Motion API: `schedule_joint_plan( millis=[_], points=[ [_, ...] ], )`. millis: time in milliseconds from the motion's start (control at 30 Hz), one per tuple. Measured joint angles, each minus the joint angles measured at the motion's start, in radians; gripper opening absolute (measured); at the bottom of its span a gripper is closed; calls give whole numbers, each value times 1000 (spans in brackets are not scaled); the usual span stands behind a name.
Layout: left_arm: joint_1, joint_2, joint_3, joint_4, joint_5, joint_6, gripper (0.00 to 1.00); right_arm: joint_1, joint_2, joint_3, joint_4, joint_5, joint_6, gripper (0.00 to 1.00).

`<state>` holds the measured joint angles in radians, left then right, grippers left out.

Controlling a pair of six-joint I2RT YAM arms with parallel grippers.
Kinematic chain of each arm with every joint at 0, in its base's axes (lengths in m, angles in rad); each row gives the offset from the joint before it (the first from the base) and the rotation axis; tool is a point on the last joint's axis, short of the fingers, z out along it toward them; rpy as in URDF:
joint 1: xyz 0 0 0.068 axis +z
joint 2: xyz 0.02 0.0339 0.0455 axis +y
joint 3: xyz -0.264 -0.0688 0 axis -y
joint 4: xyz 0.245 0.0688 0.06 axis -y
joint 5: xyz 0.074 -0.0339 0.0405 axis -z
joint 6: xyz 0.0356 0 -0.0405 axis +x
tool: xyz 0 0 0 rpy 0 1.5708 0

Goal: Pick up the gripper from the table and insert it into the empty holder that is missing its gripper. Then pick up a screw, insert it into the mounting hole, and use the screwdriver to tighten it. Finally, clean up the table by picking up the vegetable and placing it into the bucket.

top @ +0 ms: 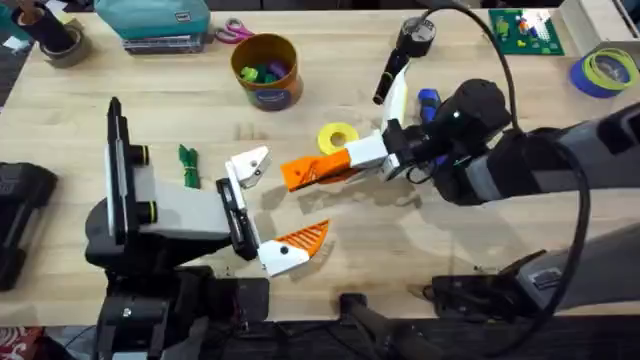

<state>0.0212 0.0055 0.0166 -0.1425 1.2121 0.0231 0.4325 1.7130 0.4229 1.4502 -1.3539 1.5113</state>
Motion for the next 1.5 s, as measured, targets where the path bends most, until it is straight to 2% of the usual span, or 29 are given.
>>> schedule_joint_plan(
  millis=[533,1233,1500],
  points=[
    [0,0,0,0,0,0,985,56,0,0,8,78,4,8],
    [0,0,0,0,0,0,986,72,0,7,9,94,8,8],
    [0,0,0,0,0,0,985,72,0,10,55,97,28,8]
  ],
)
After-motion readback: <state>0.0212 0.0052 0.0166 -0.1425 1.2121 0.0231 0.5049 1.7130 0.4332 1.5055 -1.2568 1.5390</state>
